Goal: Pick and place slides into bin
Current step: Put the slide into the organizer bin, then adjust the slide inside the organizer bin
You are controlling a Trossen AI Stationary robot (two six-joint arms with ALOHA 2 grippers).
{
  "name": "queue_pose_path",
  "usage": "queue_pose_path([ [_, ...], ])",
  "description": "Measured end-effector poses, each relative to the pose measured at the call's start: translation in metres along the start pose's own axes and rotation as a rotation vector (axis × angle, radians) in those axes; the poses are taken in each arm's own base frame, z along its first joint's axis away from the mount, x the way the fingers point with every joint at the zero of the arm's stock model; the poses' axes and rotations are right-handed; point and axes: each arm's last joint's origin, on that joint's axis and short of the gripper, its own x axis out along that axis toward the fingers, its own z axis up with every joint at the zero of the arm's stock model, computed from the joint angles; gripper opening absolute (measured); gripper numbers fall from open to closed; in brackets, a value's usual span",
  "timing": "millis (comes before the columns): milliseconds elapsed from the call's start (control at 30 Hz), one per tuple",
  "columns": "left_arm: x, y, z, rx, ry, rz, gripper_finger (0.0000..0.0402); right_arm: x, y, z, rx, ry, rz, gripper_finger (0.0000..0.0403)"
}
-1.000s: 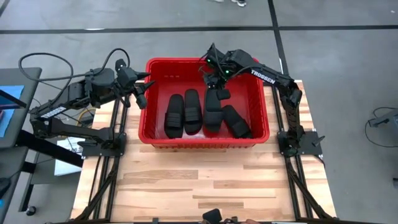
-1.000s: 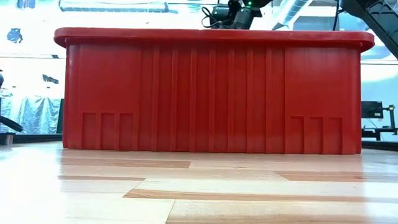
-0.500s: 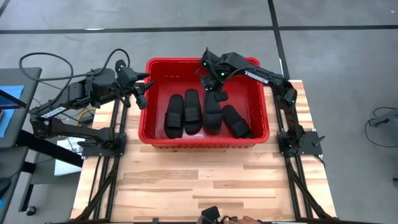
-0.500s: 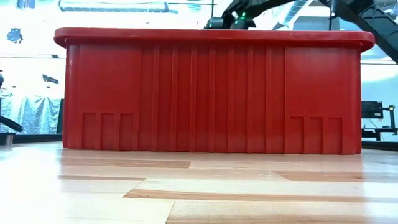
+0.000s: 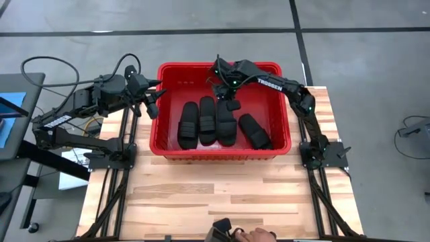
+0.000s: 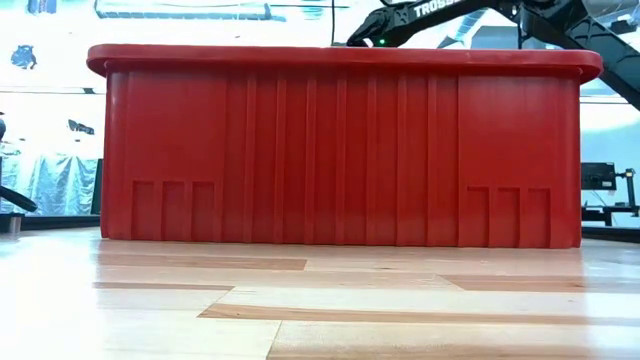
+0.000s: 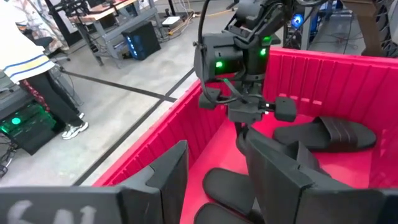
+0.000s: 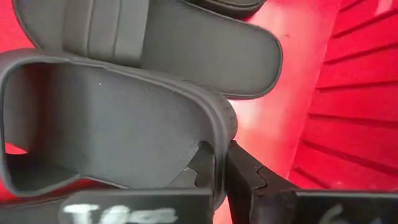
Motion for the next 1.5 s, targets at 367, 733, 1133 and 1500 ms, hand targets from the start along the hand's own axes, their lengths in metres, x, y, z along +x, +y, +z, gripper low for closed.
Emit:
queue_pose_path([
  [367,0.000,0.000,0.000,0.000,0.000,-0.002,0.0154,0.018,-0.007,-0.018,0.044,0.083,0.073,0.0003],
  [733,0.000,0.000,0.000,-0.015,0.000,-0.003,0.0154,0.034,-0.008,-0.021,0.048,0.107,0.107,0.0003],
  [1133,0.000,0.000,0.000,-0.020,0.000,-0.003,0.0154,0.034,-0.009,-0.022,0.045,0.147,0.075,0.0074],
  [1500,0.000,0.000,-0.003,-0.025,0.026,-0.004,0.0154,0.034,-0.010,-0.021,0.090,0.138,0.056,0.0146],
])
